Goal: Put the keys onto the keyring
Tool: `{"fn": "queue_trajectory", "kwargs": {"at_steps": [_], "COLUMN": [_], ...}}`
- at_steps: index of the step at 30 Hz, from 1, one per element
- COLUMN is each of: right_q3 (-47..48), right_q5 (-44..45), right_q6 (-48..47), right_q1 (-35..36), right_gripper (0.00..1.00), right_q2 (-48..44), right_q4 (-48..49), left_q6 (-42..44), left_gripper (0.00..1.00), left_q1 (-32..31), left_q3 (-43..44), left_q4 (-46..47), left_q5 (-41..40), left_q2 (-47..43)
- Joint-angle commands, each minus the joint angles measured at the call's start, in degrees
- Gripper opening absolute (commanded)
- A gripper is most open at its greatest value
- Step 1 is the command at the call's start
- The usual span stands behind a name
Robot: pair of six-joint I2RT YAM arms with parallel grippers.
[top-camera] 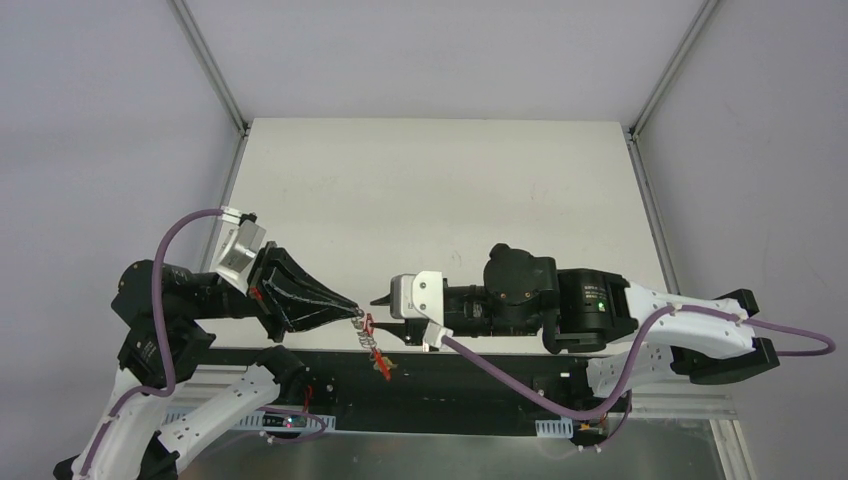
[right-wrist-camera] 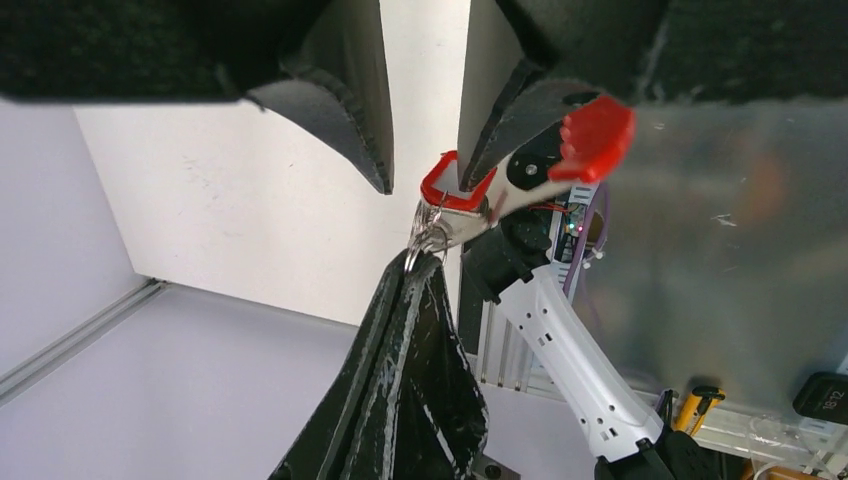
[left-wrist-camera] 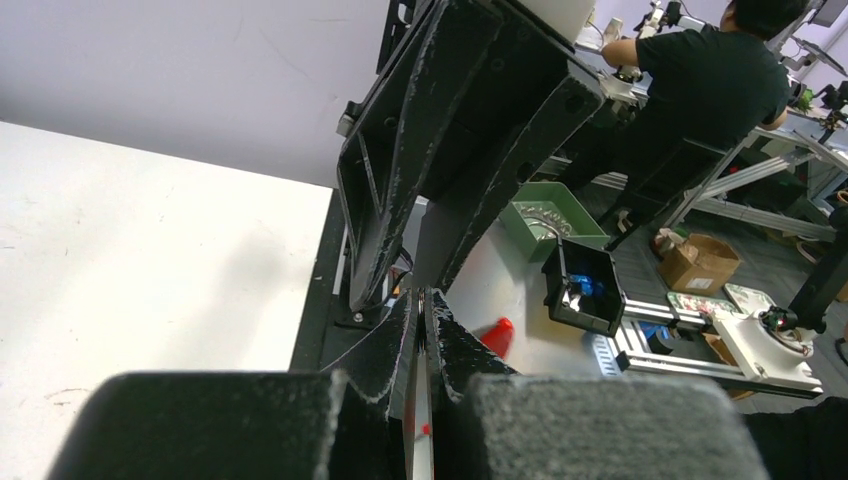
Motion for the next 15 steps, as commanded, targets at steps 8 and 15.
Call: {"fn": "queue_trajectory", "kwargs": {"at_steps": [8, 15], "right_q3": [0.39, 0.37], "right_q5": [5.04, 7.10], "right_q6": [-3.09, -3.18], "right_q1": [2.70, 2.89], "right_gripper": [0.25, 0.11], "right_q2": [-1.67, -1.22], "right_q4": [6.56, 5.93], "left_q6": [-0.30, -0.27], "left_gripper": [0.00, 0.00], "left_q1": [-0.19, -0.19], "left_q3": [-1.05, -0.98], "left_q4": [4.13, 4.13], "left_q5": [-1.78, -1.94], "left_q2": [-0.82, -1.17]}}
